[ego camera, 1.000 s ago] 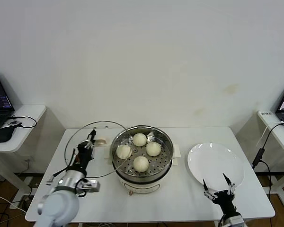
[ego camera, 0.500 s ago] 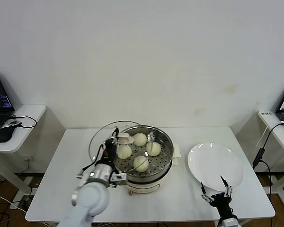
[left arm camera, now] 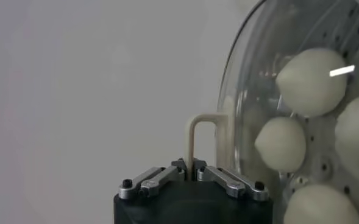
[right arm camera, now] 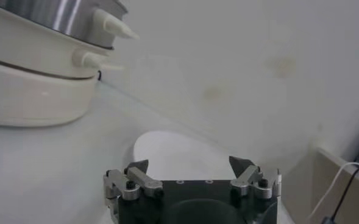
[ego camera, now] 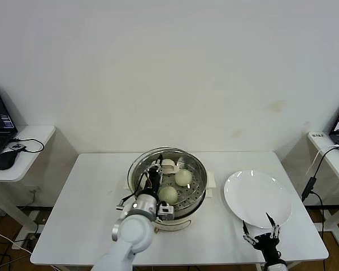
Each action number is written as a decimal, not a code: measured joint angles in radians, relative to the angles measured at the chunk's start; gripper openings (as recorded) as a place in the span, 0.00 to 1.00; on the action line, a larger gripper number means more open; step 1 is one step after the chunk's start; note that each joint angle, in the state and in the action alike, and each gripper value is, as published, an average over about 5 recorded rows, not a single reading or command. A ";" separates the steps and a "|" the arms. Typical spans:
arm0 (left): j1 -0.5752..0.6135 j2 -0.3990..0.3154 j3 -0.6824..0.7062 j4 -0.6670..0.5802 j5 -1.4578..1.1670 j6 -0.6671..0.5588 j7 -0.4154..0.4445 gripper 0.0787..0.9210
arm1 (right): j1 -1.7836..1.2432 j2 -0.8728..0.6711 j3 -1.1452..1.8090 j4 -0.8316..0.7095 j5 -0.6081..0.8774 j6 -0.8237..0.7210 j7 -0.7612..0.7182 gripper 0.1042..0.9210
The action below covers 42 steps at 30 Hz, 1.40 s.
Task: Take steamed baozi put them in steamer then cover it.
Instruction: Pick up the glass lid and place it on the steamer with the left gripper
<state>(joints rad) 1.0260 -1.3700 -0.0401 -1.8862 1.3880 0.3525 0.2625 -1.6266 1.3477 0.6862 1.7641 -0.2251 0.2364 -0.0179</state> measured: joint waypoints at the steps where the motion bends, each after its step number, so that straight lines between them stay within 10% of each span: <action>1: -0.001 -0.004 0.003 0.003 0.003 0.000 0.000 0.08 | 0.000 0.001 -0.001 -0.001 -0.001 0.000 0.000 0.88; 26: 0.010 -0.039 0.011 0.035 0.040 -0.018 -0.006 0.10 | -0.001 0.004 -0.010 -0.018 -0.008 0.015 0.000 0.88; 42: 0.130 0.009 -0.034 -0.125 0.005 -0.036 -0.024 0.65 | 0.002 -0.002 -0.027 -0.029 -0.009 0.016 -0.002 0.88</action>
<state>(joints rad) 1.1565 -1.3609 -0.0744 -2.0116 1.3927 0.3163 0.2382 -1.6248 1.3455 0.6591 1.7348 -0.2345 0.2522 -0.0204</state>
